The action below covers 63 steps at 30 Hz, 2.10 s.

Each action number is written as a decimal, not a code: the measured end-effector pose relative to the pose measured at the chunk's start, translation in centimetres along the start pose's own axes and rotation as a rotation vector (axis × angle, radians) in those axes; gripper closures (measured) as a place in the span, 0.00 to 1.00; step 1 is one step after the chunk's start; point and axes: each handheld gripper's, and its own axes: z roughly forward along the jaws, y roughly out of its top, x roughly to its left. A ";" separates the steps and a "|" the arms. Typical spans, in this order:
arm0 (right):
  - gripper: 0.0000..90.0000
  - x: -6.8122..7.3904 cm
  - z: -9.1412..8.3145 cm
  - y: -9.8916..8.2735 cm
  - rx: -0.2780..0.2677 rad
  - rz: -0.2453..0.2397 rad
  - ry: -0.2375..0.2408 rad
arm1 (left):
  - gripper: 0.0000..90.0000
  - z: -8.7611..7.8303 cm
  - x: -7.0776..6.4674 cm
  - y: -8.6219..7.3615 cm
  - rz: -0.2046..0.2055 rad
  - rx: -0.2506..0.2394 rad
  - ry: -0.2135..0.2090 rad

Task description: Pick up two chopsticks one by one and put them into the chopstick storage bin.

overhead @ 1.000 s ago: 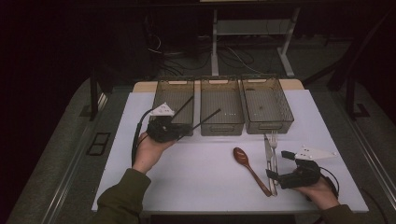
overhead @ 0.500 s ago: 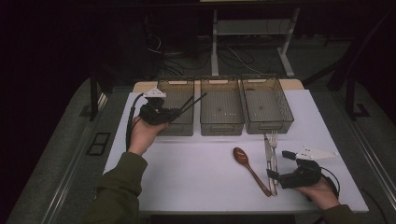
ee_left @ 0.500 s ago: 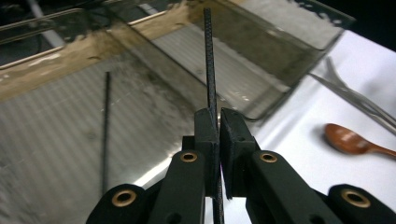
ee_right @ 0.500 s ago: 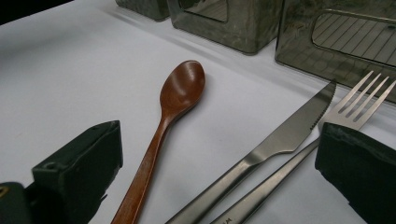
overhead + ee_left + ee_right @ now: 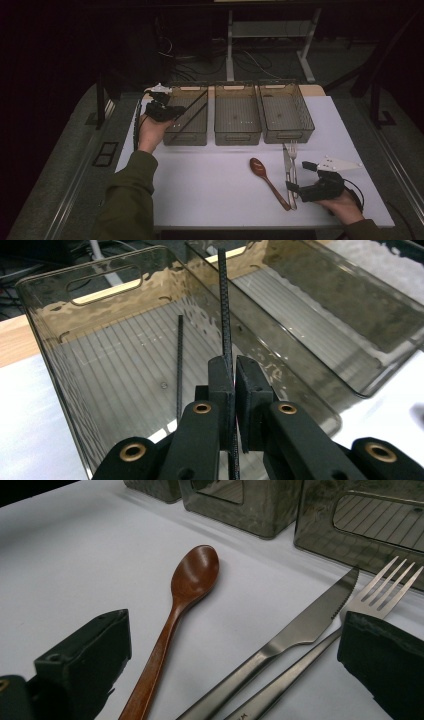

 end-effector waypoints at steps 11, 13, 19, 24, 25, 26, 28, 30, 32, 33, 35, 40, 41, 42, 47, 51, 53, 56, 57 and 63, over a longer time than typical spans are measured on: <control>0.00 0.0 0.0 0.0 -0.002 0.001 0.002 | 0.95 2.7 1.9 0.3 -0.031 0.019 0.039; 0.00 0.0 0.0 0.0 -0.002 0.000 0.003 | 0.95 3.1 2.2 0.3 -0.034 0.020 0.036; 0.00 0.0 -0.1 0.0 -0.005 -0.004 0.004 | 0.95 4.0 2.8 0.0 -0.069 0.028 0.030; 0.00 0.0 -0.1 0.0 -0.005 -0.003 0.006 | 0.94 4.3 2.9 -0.1 -0.065 0.020 0.029; 0.00 0.0 -0.1 0.0 -0.004 -0.004 0.006 | 0.93 4.3 2.9 -0.1 -0.061 0.013 0.029; 0.00 0.0 -0.1 0.0 -0.004 -0.005 0.005 | 0.89 4.3 2.8 -0.1 -0.062 0.009 0.033; 0.00 0.0 0.0 0.0 -0.002 -0.003 0.004 | 0.86 4.3 2.7 0.0 -0.056 0.007 0.033; 0.00 0.1 0.0 0.0 -0.003 -0.003 0.004 | 0.82 4.2 2.7 0.0 -0.052 0.004 0.030; 0.00 0.1 -0.1 0.0 -0.003 -0.004 0.004 | 0.80 4.1 2.6 0.0 -0.051 -0.003 0.025; 0.00 0.1 -0.1 0.0 -0.003 -0.005 0.004 | 0.78 4.0 2.6 0.0 -0.048 -0.003 0.020; 0.00 0.1 -0.1 0.0 -0.001 -0.002 0.004 | 0.74 3.7 2.3 0.1 -0.044 -0.010 0.010; 0.00 0.1 0.0 0.0 0.001 -0.002 0.003 | 0.65 2.6 1.5 0.3 -0.023 -0.061 -0.052; 0.00 0.1 0.0 0.0 0.001 -0.002 0.004 | 0.63 2.4 1.3 0.3 -0.018 -0.063 -0.064; 0.00 0.1 0.0 0.0 0.000 -0.001 0.003 | 0.61 2.2 1.1 0.3 -0.002 -0.064 -0.074; 0.00 0.0 0.0 0.0 0.000 0.005 0.003 | 0.54 1.1 -0.1 0.1 0.010 -0.097 -0.116; 0.00 -0.1 0.1 0.0 0.004 0.001 0.003 | 0.46 0.6 -1.0 -0.5 0.027 -0.111 -0.125; 0.00 -0.1 0.1 0.0 0.005 0.001 0.003 | 0.44 0.4 -1.4 -0.9 0.033 -0.108 -0.139; 0.00 -0.1 0.1 0.0 0.005 0.002 0.003 | 0.40 0.0 -2.3 -1.4 0.046 -0.092 -0.151; 0.00 -0.1 0.1 0.0 0.006 0.004 0.003 | 0.39 -0.1 -2.5 -1.6 0.055 -0.089 -0.158; 0.00 -0.1 0.1 0.0 0.004 0.001 0.006 | 0.32 -0.5 -4.0 -2.9 0.075 -0.069 -0.174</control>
